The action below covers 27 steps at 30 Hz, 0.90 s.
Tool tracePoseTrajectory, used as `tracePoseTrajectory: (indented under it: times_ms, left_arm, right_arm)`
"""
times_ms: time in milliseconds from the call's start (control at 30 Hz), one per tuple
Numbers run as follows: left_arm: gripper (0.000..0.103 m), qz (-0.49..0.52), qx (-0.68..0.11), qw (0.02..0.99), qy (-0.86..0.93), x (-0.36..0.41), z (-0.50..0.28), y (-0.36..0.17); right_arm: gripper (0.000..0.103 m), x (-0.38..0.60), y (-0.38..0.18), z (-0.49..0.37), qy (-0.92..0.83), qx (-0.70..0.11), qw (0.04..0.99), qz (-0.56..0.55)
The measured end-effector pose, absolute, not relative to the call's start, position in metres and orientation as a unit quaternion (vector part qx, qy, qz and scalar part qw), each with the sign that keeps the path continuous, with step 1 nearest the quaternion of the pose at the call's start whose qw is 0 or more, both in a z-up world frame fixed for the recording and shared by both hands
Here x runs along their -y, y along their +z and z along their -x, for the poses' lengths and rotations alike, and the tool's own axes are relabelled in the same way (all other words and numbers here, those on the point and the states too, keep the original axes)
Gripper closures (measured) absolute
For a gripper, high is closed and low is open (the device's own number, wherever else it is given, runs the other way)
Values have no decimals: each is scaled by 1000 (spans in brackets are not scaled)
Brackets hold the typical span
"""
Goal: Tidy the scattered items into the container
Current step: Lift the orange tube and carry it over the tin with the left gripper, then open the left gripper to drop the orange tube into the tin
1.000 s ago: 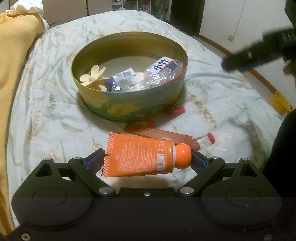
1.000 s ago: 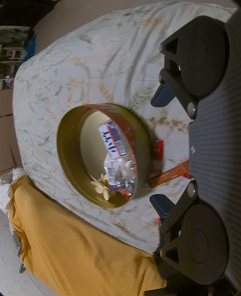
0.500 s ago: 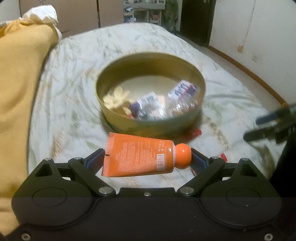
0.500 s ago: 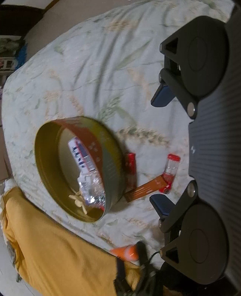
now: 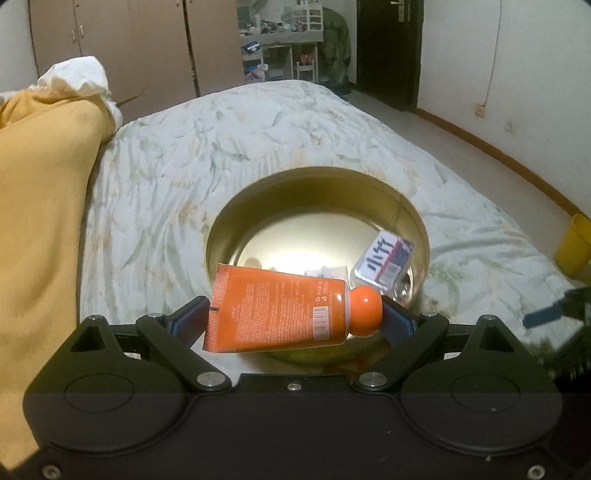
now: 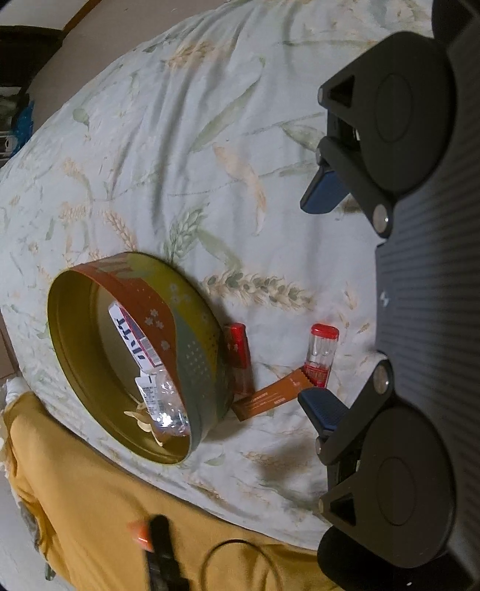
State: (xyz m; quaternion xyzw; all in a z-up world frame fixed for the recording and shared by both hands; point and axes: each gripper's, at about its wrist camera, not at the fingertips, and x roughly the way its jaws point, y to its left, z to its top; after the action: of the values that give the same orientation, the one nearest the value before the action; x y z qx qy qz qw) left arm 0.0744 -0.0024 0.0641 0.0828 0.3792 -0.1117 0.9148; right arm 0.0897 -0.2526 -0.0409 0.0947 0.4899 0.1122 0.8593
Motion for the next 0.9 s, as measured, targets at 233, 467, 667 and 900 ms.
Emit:
tracePoseTrajectory:
  times_ms: [233,467,667,900]
  left_arm:
    - [9,-102,-382,911,-115,19,-114,67]
    - [9,-113,-388,907,-116,38,-150,58]
    - [4,-89,-387,914,-84,34,-175,50]
    - [3,-39,-386,919,-73,1,-157,57]
  right_arm:
    - [0,248,-41,-87,125,-485,861,-88]
    - [0,248,-42,-87,123,-485,861,-92]
    - [0,247,-42,-85,123,-485,861,-88]
    - [0,242,-42,-84,133,-482,862,-84]
